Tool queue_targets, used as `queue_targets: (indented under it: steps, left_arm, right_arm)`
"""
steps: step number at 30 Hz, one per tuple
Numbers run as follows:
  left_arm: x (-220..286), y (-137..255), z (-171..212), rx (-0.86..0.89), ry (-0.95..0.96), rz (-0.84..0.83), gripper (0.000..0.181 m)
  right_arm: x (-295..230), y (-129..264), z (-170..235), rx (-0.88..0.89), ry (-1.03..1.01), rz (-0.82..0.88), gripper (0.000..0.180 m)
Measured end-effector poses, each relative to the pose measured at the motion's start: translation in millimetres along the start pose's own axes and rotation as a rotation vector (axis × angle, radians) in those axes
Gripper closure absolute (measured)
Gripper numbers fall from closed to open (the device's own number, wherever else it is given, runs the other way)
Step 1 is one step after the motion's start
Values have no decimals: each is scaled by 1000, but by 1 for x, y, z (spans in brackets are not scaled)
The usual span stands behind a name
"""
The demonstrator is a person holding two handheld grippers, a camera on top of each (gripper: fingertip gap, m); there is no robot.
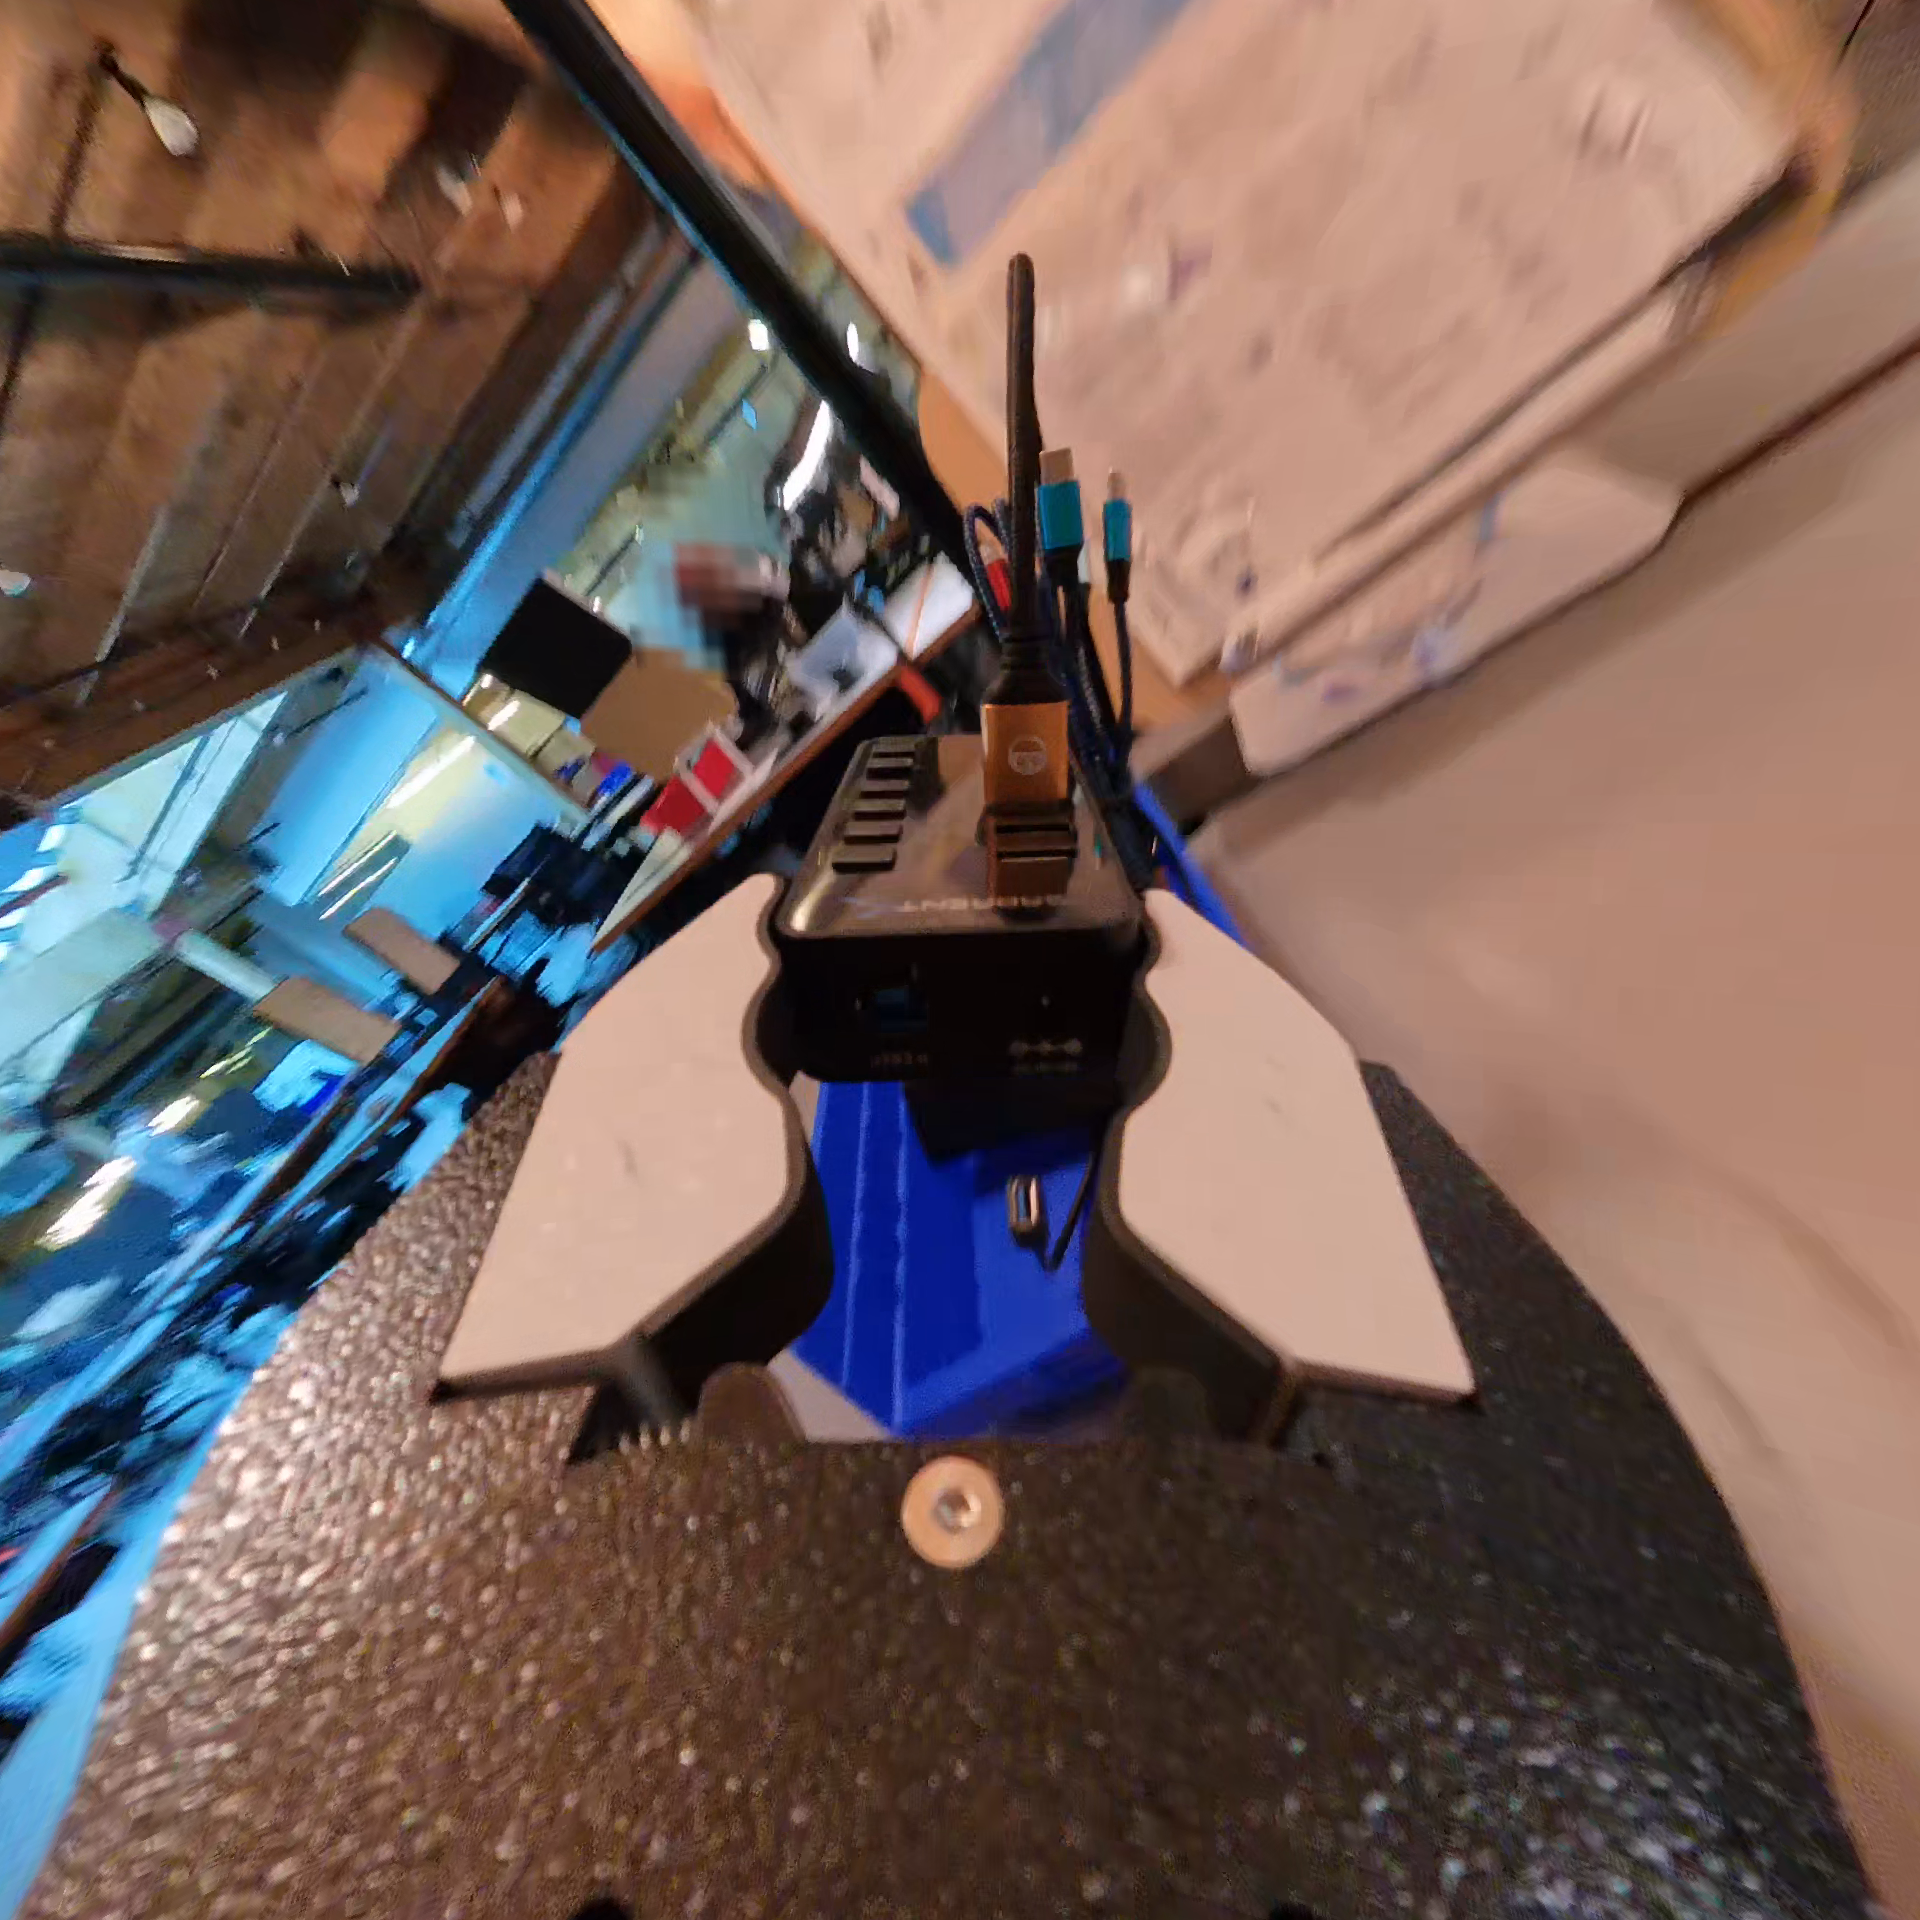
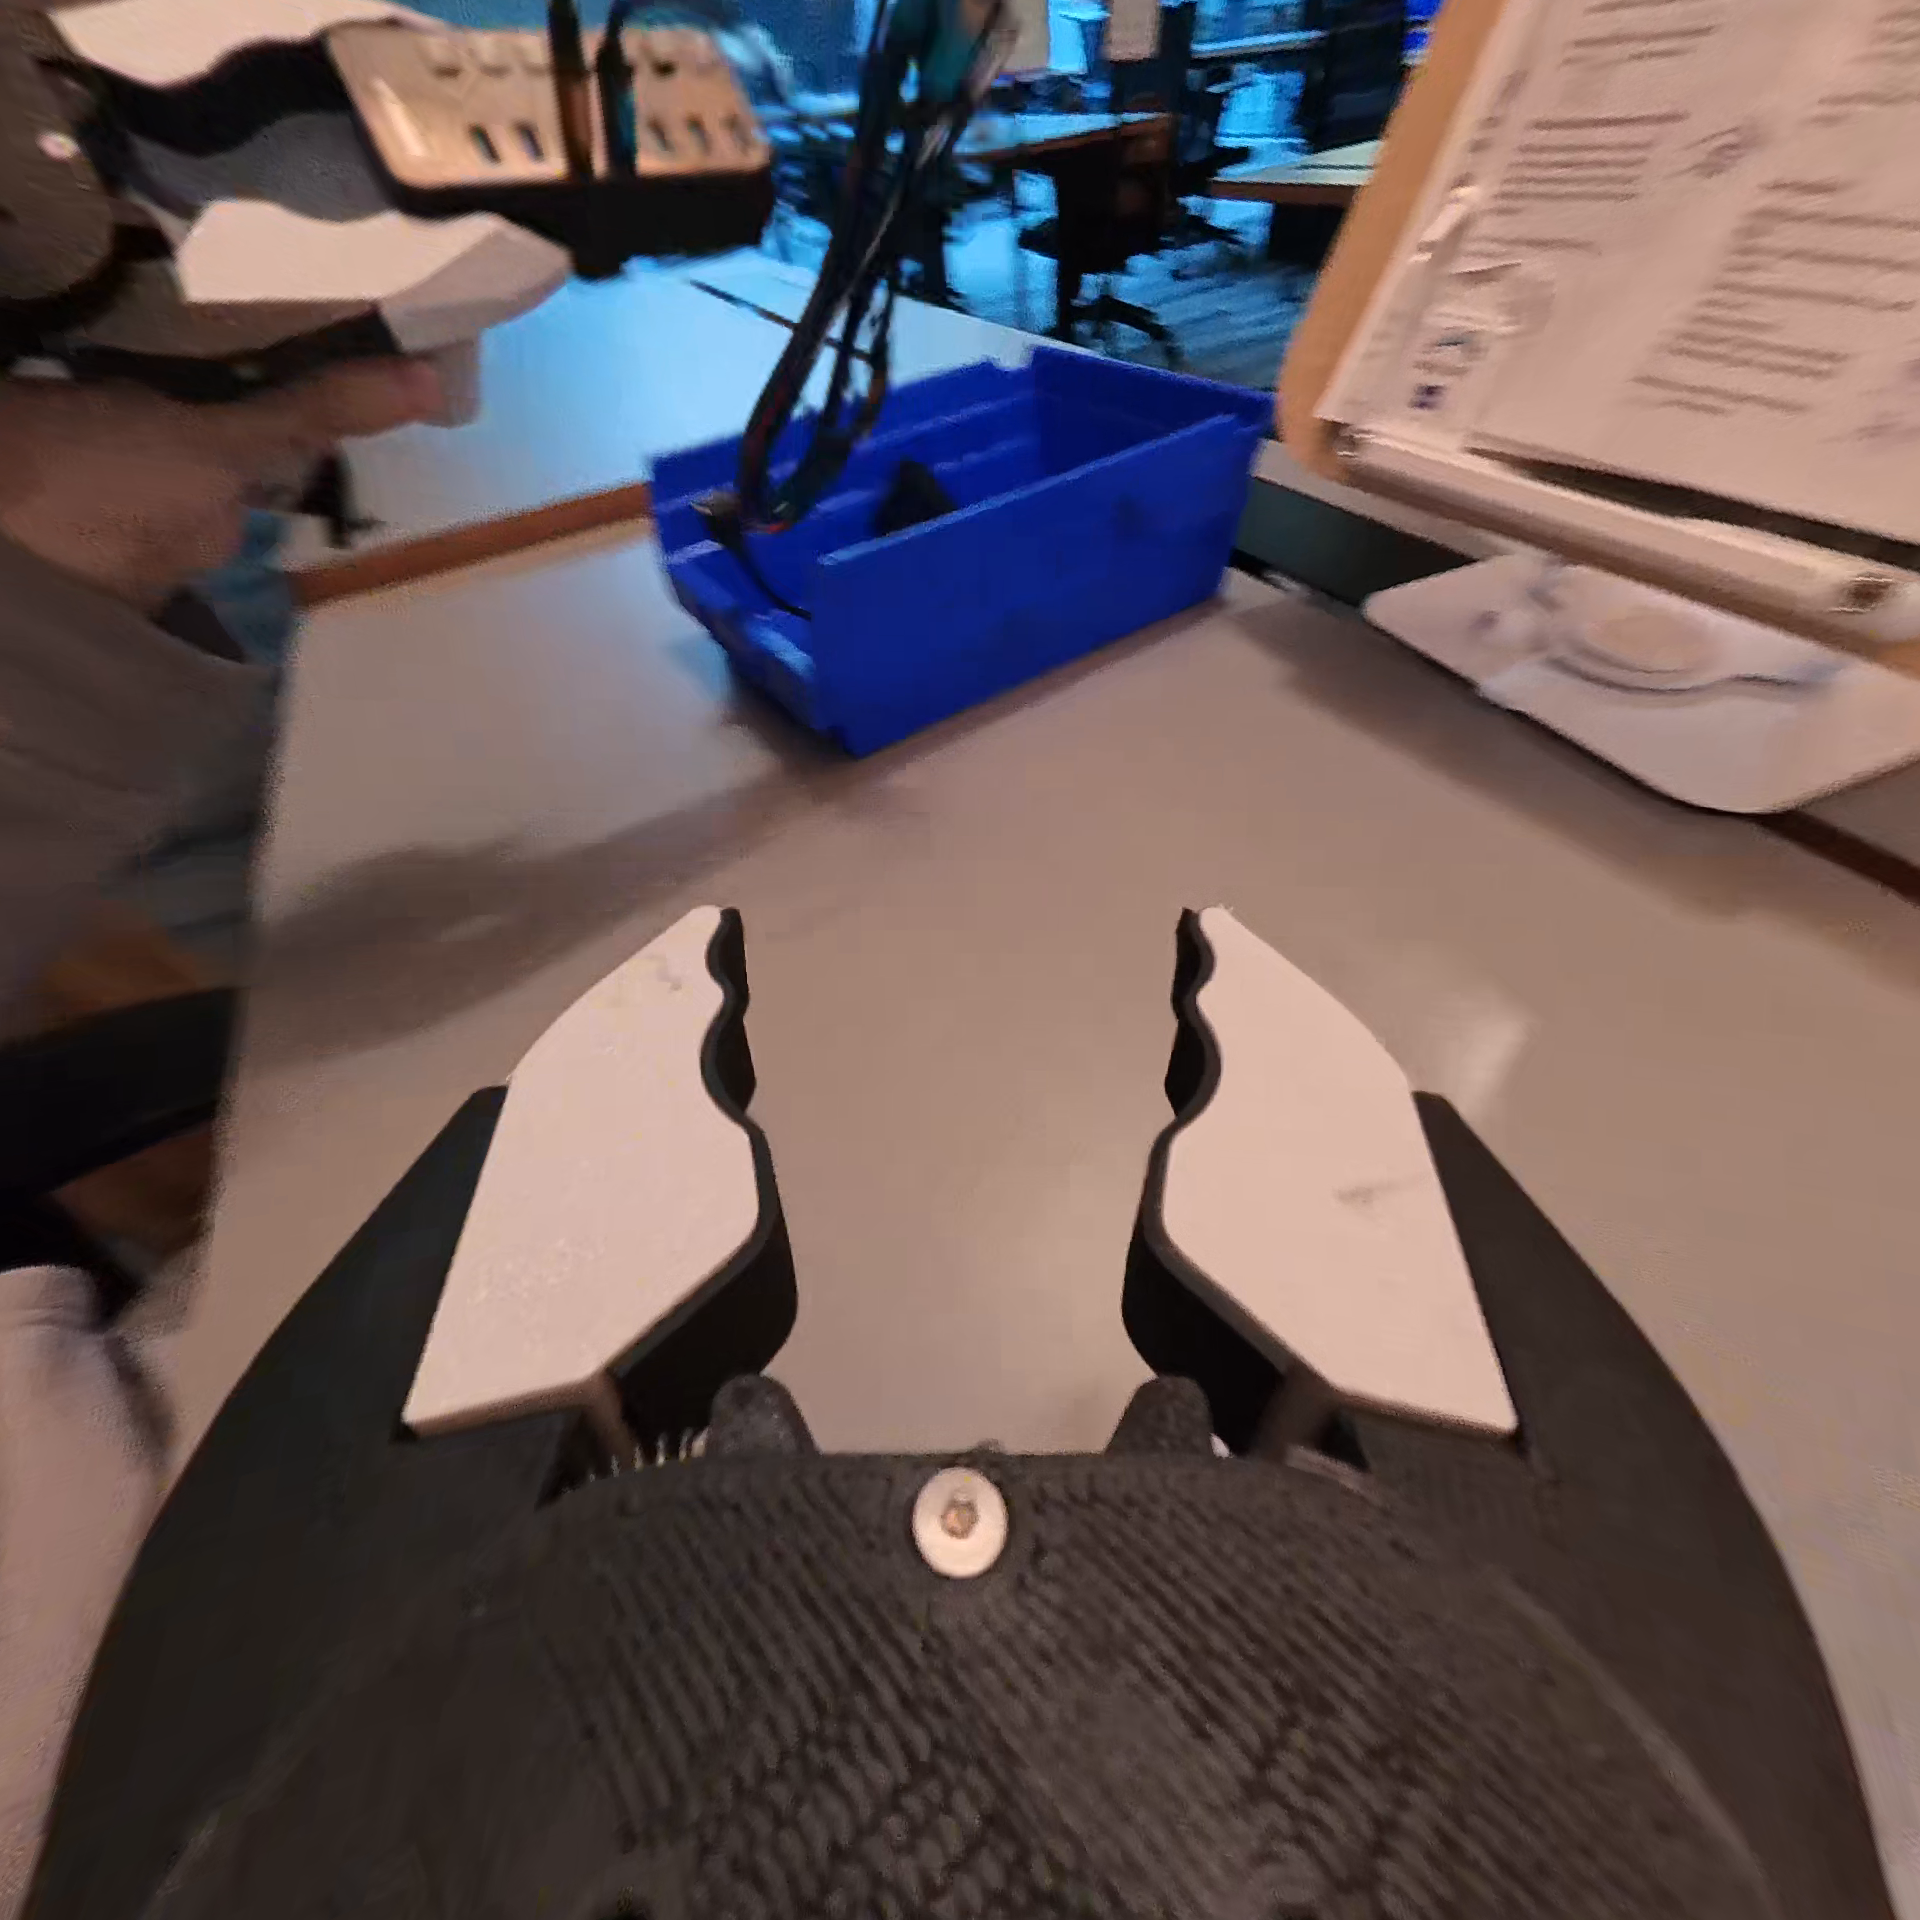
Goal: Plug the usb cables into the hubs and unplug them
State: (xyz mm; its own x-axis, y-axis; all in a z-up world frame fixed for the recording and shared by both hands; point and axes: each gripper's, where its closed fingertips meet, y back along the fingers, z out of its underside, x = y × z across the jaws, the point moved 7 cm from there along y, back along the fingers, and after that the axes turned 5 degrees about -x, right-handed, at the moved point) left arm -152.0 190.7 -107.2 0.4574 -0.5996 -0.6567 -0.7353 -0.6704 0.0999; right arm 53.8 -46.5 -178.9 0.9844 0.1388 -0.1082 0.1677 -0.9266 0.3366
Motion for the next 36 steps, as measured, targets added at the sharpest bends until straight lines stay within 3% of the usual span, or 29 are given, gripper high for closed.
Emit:
queue_targets:
  steps: [1, 4, 8, 11, 14, 19, 22, 24, 25, 28, 32, 36]
  left_arm:
    - [-5, 9, -12, 66, 44, 16, 121]
    - [-12, 32, -45, 253, 142, 144, 118]
    - [1, 45, -69, 393, 88, 378, 121]
    - [25, 48, -74, 451, -103, 457, 121]
    - [58, 51, -81, 480, -409, 386, 121]
    - [117, 59, -88, 616, -822, 251, 121]
    - [136, 63, -92, 744, -888, 199, 121]
    - [143, 64, -92, 829, -901, 183, 121]
    - [145, 65, -91, 869, -899, 186, 121]
    - [151, 66, -88, 941, -868, 220, 121]
    - [149, 62, -83, 960, -824, 274, 121]
    - [139, 60, -79, 994, -660, 360, 121]
  right_arm:
    - [-6, -2, -3, 17, -8, -50, 99]
    - [-16, 7, -16, 53, 68, -104, 94]
    - [8, 60, -43, 125, 117, 89, 95]
    - [10, 109, -70, 206, 173, 204, 98]
    - [2, 123, -90, 166, 381, 222, 110]
    - [20, 82, -99, -3, 400, -186, 114]
    - [15, 47, -76, -197, 400, -467, 105]
    - [6, 31, -64, -238, 396, -593, 111]
    - [3, 24, -61, -221, 405, -622, 112]
    - [-1, 21, -58, -77, 375, -727, 144]
    - [0, 17, -46, -24, 271, -832, 151]
    - [-8, 16, -40, 157, 93, -898, 152]
